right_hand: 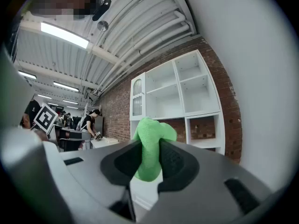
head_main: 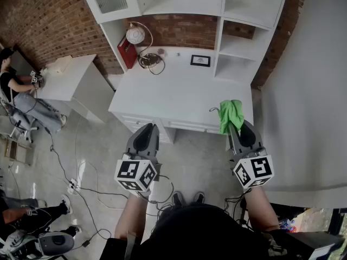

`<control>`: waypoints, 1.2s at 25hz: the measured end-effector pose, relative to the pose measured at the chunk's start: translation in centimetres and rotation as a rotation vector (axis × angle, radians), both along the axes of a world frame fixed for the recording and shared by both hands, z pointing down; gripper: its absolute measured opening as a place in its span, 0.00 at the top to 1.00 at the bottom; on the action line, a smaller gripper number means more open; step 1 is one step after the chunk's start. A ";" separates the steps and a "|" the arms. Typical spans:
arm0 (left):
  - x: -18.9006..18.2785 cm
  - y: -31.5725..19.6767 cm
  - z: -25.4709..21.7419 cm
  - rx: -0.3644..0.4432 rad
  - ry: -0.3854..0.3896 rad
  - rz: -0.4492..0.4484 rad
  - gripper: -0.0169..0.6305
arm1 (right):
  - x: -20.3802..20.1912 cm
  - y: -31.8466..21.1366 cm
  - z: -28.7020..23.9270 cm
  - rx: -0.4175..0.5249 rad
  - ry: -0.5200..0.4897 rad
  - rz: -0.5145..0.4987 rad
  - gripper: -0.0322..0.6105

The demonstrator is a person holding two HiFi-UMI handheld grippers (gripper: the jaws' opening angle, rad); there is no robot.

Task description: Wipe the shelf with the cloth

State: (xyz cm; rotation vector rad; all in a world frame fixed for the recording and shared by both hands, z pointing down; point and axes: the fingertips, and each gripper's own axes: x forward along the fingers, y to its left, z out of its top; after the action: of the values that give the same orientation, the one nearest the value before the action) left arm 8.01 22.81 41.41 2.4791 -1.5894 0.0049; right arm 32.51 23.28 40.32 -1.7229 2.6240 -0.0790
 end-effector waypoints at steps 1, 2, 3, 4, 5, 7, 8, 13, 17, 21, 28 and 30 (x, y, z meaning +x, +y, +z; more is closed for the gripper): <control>0.1 0.0 0.0 0.002 -0.001 -0.001 0.90 | 0.1 0.0 0.0 0.001 0.000 0.000 0.81; 0.3 0.0 0.0 0.004 -0.002 -0.002 0.90 | 0.3 -0.1 0.1 0.002 0.001 -0.001 0.81; 0.5 0.0 -0.1 0.006 -0.003 -0.004 0.90 | 0.5 -0.1 0.1 0.003 0.001 -0.001 0.81; 0.7 0.1 -0.1 0.007 -0.004 -0.005 0.90 | 0.7 -0.1 0.1 0.003 0.002 -0.003 0.81; 0.9 0.2 -0.3 0.009 -0.005 -0.008 0.90 | 0.9 0.0 0.0 0.005 0.003 -0.005 0.81; 1.3 0.4 -0.6 0.016 -0.006 -0.016 0.90 | 1.4 0.0 -0.3 0.010 0.003 -0.012 0.81; 1.5 0.5 -0.8 0.019 -0.007 -0.022 0.90 | 1.6 0.0 -0.4 0.013 0.002 -0.015 0.81; 1.5 0.9 -1.3 0.029 -0.019 -0.067 0.90 | 2.5 -0.8 -1.0 0.034 -0.009 -0.019 0.80; 0.3 1.2 -1.3 0.044 -0.044 -0.109 0.90 | 2.3 -1.6 -1.0 0.054 -0.038 -0.047 0.80; -2.4 -0.6 -2.0 0.083 -0.084 -0.163 0.90 | 1.3 -2.8 -1.6 0.080 -0.046 -0.064 0.80; -7.0 -6.5 -6.6 0.197 -0.129 -0.178 0.90 | -0.9 -8.1 -5.0 0.166 0.014 -0.041 0.80; -8.4 -8.4 -7.8 0.225 -0.116 -0.171 0.90 | -1.6 -10.1 -6.2 0.169 0.009 -0.020 0.80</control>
State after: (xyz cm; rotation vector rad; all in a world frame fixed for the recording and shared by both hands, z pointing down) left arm -0.42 14.44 33.56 2.5374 -1.9441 -0.0600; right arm 30.89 13.18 34.14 -1.6471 2.5693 0.1456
